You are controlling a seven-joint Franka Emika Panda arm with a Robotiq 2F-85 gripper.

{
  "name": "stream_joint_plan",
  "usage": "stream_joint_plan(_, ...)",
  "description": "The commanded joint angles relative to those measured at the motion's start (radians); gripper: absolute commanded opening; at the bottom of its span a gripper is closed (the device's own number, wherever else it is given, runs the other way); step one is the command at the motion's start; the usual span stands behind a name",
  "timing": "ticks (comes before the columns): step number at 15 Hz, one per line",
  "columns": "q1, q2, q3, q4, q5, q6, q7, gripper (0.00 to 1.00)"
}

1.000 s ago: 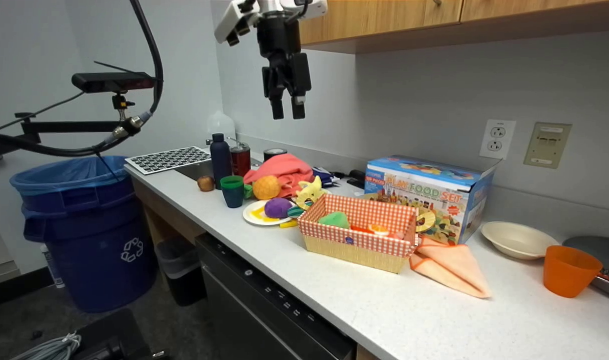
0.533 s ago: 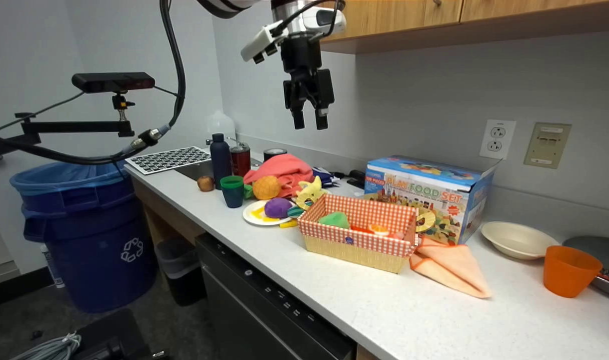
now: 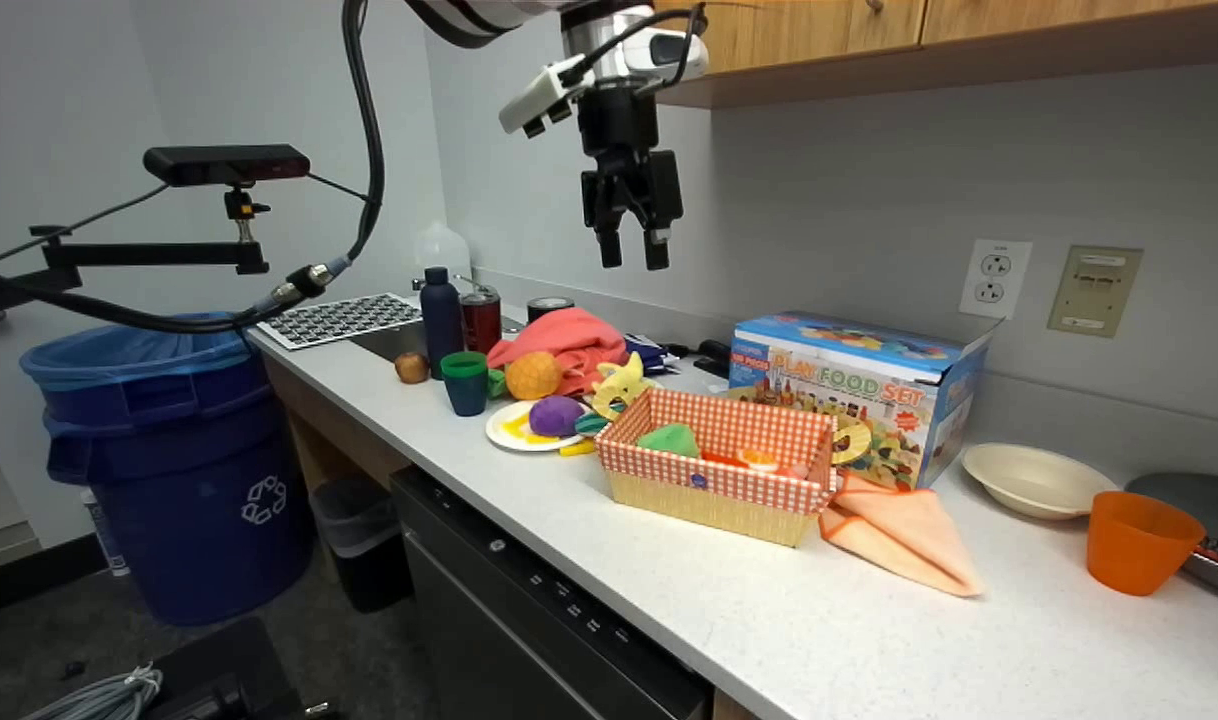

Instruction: Remove the strawberry plushie from the box

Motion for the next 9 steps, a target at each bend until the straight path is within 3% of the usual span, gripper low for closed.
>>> stream_joint_plan(1, 0.001, 0.201, -0.056, 0.189, -0.003, -0.029, -0.001, 1.0)
stream_joint_plan(9, 0.01, 0.578, -0.139, 0.551, 0.057, -0.129, -0.027, 1.0)
